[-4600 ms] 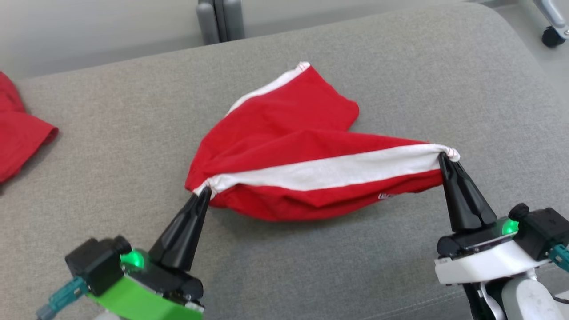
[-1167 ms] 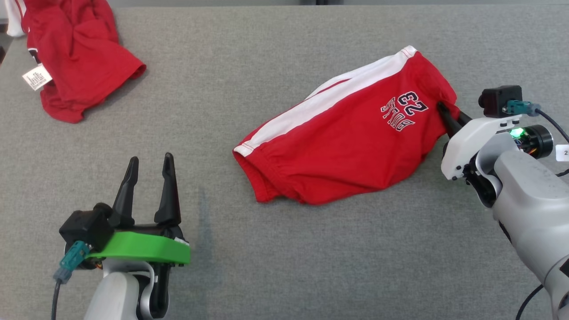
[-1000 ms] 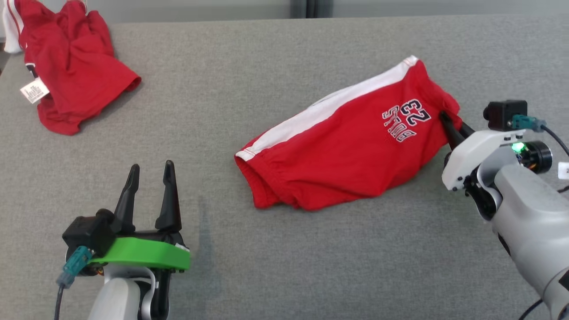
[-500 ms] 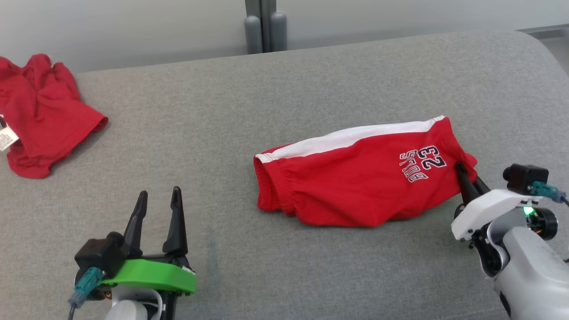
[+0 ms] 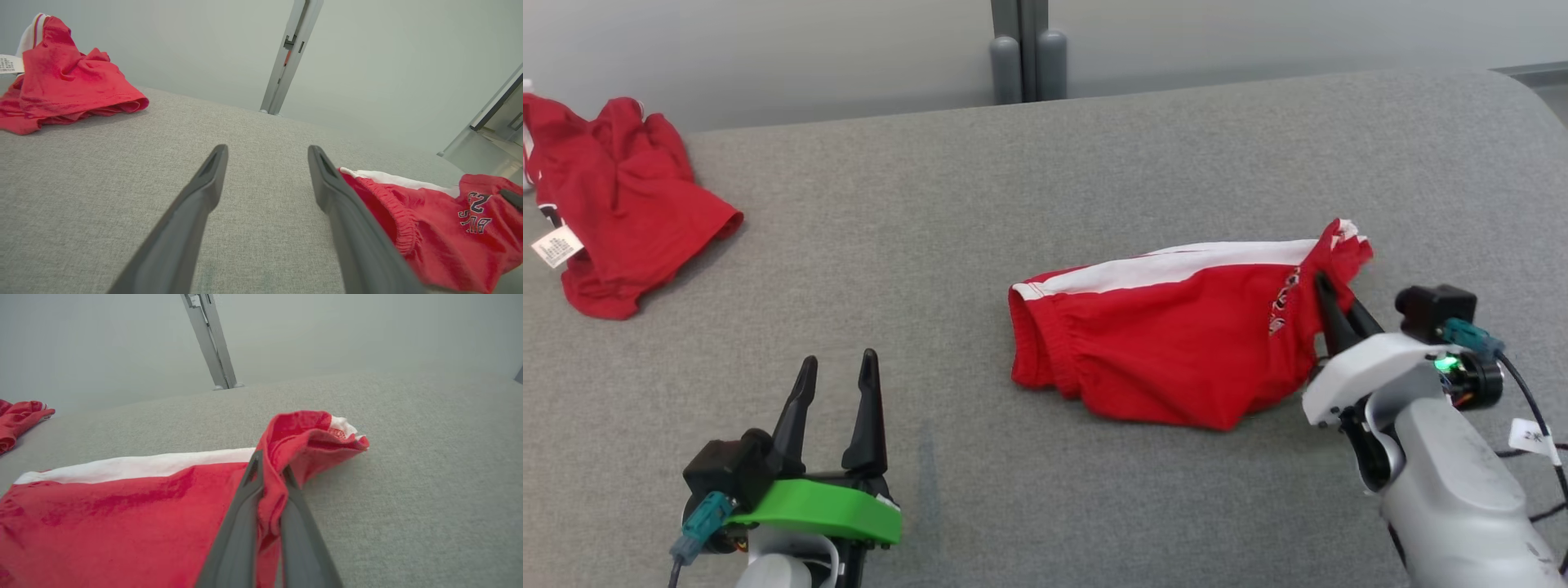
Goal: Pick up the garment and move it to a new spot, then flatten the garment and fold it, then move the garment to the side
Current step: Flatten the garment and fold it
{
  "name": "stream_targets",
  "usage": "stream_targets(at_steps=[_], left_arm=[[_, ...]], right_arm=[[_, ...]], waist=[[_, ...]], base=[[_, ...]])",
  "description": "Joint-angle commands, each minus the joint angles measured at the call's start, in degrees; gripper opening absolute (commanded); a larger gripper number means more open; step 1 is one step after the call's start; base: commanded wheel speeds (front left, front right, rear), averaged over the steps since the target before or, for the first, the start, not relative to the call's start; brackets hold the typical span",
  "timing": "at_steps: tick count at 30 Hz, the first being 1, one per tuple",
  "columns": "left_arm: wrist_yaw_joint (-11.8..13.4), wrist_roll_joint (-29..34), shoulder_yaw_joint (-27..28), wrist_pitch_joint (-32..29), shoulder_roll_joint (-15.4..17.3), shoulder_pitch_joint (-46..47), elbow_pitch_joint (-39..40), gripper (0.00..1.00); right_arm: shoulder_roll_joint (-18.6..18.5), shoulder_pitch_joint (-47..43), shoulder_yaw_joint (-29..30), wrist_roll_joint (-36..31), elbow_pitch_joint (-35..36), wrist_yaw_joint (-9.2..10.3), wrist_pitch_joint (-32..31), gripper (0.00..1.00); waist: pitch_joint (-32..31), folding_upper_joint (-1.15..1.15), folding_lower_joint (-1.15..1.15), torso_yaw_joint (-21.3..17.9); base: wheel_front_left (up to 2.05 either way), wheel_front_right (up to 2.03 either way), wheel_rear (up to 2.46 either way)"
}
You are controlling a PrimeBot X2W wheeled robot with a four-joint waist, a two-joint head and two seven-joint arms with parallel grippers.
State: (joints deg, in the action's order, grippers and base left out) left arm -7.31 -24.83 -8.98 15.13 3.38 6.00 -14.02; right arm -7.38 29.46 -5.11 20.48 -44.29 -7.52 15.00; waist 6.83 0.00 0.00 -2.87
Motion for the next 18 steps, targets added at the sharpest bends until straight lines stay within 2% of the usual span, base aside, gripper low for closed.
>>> stream_targets(at_steps=[1, 5, 8, 14, 18], left_arm=[[-0.26, -0.43, 0.05, 0.02, 0.02, 0.18, 0.05, 1.00], [-0.28, -0.76, -0.39, 0.02, -0.04, -0.17, 0.31, 1.00], [-0.28, -0.86, -0.56, 0.02, -0.09, -0.52, 0.42, 1.00], [-0.29, -1.25, -0.40, 0.02, -0.16, -1.33, 0.54, 1.00], [-0.27, -1.36, -0.13, 0.02, -0.21, -1.45, 0.65, 1.00]], right_arm=[[0.91, 1.24, -0.96, -1.21, 0.62, 0.06, 0.26, 0.00], [2.85, 3.69, -6.42, -3.54, 1.64, 0.07, 0.23, 0.00], [3.85, 4.52, -13.54, -4.45, 2.60, 0.07, -0.49, 0.00], [4.22, 3.80, -27.32, -2.98, 4.63, 0.07, -1.84, 0.00], [4.16, 3.55, -32.31, -2.52, 4.19, 0.07, -2.39, 0.00]], waist=[[-0.52, 0.00, 0.00, 0.62], [-1.32, 0.00, 0.00, 1.38], [-1.76, 0.00, 0.00, 1.87], [-2.18, 0.00, 0.00, 2.56], [-2.29, 0.00, 0.00, 2.72]], base=[[0.00, 0.00, 0.00], [0.00, 0.00, 0.00], [0.00, 0.00, 0.00], [0.00, 0.00, 0.00], [0.00, 0.00, 0.00]])
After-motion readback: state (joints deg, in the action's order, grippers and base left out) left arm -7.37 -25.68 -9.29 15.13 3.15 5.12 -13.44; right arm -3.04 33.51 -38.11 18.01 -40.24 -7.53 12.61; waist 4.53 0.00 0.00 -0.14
